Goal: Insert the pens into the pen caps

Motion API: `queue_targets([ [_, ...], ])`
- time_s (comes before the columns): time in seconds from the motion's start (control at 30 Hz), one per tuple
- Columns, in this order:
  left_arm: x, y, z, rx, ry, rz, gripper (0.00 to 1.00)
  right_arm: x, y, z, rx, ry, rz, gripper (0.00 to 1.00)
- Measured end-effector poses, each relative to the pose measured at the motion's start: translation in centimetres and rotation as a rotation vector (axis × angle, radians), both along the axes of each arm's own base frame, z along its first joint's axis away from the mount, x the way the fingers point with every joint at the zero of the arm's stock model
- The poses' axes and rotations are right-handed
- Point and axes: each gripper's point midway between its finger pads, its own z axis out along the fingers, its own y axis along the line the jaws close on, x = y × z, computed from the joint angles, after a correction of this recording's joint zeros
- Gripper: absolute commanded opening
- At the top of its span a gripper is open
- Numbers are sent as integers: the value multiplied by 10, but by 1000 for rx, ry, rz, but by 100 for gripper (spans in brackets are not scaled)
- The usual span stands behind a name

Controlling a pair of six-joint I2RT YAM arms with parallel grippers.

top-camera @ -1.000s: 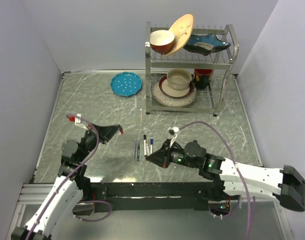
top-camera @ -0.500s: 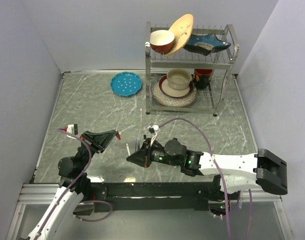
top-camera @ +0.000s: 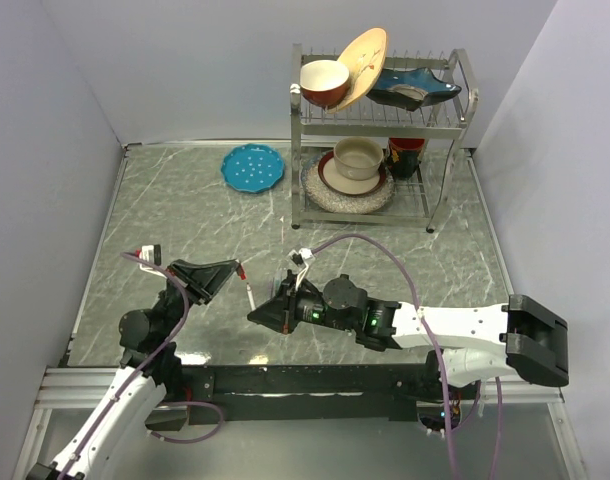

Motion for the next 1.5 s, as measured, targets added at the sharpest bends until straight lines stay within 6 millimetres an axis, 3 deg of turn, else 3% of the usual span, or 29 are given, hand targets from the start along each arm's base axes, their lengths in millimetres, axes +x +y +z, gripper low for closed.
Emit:
queue_targets([
  [0.6, -6, -9, -2, 11, 2, -43, 1, 1, 3, 3, 1, -9, 0, 0],
  [1.23, -8, -17, -18, 103, 26, -67, 1, 2, -4, -14, -83, -12, -15, 0],
  [1.5, -15, -21, -10, 134, 43, -110, 1, 3, -10, -1, -61, -28, -29, 0],
])
